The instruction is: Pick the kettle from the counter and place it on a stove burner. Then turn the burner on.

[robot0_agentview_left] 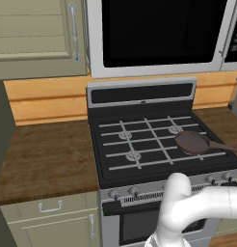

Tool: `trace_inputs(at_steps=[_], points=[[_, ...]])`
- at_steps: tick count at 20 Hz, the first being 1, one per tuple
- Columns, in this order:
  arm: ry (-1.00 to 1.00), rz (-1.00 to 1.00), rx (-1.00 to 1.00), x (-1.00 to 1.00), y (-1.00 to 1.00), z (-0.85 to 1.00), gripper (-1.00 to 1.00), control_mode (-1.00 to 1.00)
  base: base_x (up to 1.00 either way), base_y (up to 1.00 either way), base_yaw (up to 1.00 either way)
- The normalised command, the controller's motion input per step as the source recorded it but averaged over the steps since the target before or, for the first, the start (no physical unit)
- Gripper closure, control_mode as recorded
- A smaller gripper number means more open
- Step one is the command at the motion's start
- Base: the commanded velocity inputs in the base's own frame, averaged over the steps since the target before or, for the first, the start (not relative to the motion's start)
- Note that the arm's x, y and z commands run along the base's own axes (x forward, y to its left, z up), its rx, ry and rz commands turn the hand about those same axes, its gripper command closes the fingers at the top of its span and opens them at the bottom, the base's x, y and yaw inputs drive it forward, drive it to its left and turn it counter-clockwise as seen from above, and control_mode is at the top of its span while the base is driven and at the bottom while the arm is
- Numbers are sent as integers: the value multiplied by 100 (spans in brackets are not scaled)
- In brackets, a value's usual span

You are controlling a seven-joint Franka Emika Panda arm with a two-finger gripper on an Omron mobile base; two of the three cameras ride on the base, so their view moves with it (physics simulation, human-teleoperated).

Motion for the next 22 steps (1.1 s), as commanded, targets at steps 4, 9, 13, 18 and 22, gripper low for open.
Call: trace_inputs(at_steps=[4,9,13,18,22], points=[[-4,-4,0,4,0,-40,-100,-100,0,0,0],[-8,0,0,0,0,-8,-100,-100,0,0,0],[-18,-1,-3,11,8,-6,-100,-100,0,0,0],[-22,-5,-4,15,14,-15,-100,-100,0,0,0],[-17,-9,-1,3,14,-5,-100,-100,0,0,0]])
